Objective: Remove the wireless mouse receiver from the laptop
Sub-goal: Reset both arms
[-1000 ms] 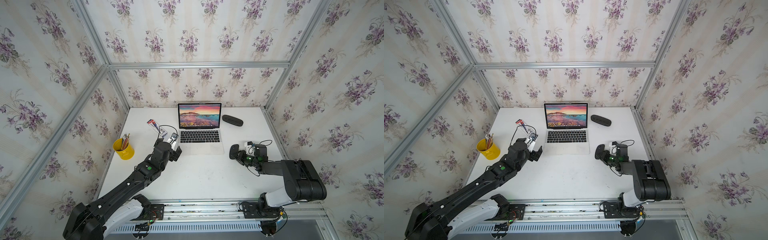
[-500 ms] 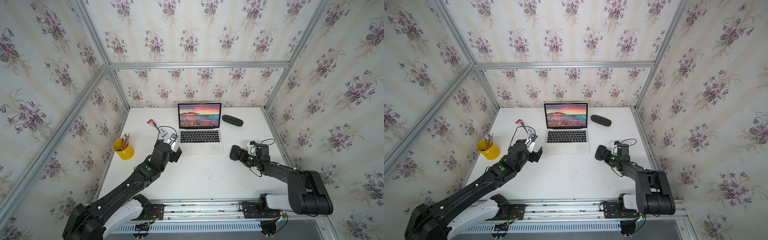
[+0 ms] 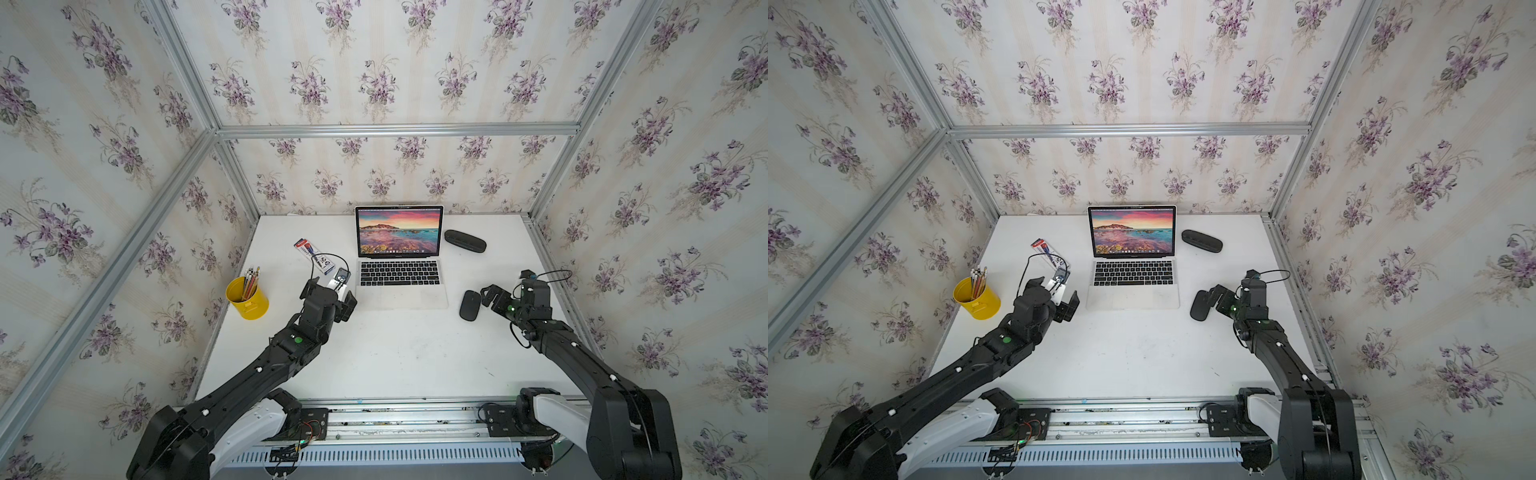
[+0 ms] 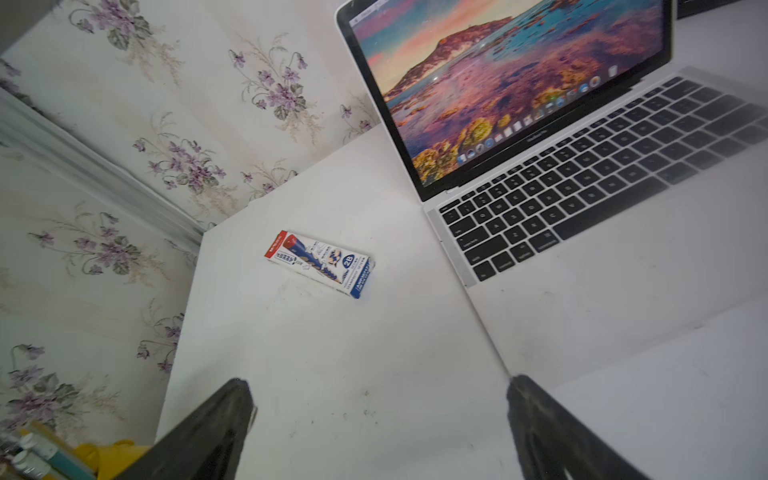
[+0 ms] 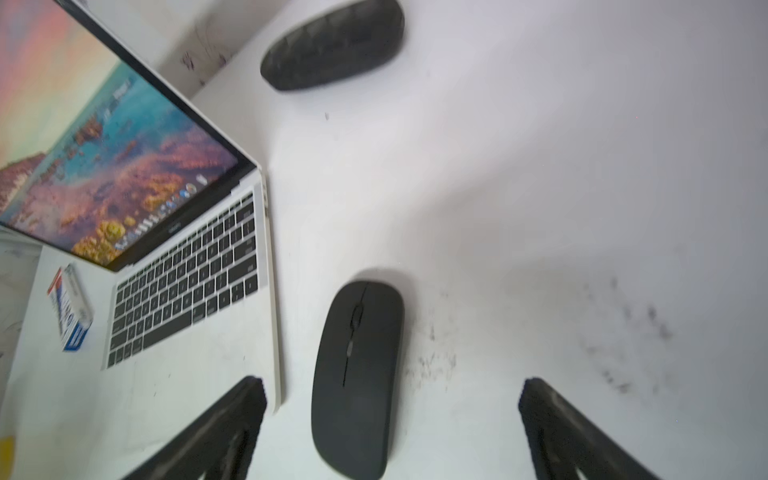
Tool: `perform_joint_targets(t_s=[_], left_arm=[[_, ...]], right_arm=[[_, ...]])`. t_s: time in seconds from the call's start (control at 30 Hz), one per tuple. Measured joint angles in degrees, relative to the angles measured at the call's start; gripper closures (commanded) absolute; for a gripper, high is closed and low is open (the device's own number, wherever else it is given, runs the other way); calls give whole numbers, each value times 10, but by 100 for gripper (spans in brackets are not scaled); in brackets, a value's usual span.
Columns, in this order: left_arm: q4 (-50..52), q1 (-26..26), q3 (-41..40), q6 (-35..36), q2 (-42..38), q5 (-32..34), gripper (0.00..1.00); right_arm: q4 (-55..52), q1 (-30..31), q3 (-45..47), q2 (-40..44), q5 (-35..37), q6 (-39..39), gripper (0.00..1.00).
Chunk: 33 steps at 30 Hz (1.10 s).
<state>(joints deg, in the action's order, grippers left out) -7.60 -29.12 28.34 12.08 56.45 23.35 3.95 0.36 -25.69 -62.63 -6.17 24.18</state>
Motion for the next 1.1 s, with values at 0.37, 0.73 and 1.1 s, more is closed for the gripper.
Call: perform_joint_targets(t_s=[0.37,0.73,1.1], left_arm=[[-207,209,-63,-10,58,-97,1],[-390,293,-83,-77,268,-250,1],[-437,295,-78,-65,314,-322,1]], right_arm=[[516,6,200,-113,173,-155,0],[712,12,144,-256,129,-202,0],[715,12,145,-256,118,-212,0]])
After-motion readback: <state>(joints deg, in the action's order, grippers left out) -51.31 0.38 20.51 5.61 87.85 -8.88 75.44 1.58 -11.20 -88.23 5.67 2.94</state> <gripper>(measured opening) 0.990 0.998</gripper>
